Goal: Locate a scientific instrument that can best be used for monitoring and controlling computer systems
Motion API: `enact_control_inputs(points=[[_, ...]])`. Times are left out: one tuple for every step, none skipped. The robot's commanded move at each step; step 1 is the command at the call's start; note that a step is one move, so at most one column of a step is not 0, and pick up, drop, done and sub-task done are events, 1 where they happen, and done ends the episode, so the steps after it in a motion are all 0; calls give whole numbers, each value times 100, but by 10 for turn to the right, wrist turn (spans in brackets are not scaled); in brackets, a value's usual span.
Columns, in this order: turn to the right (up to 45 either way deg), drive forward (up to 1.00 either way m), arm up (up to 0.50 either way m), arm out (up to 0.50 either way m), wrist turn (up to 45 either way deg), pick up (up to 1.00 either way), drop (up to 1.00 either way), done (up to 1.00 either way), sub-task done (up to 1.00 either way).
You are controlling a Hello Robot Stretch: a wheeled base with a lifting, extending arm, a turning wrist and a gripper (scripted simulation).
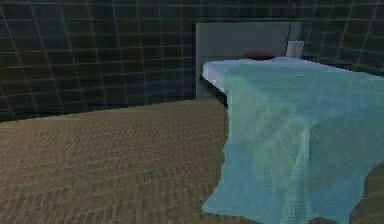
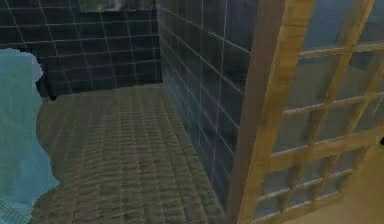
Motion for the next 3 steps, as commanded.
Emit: enact_control_inputs(points=[[-450, 0, 0, 0, 0, 0, 0, 0, 0], [-360, 0, 0, 0, 0, 0, 0, 0, 0], [0, 100, 0, 0, 0, 0, 0, 0, 0]])
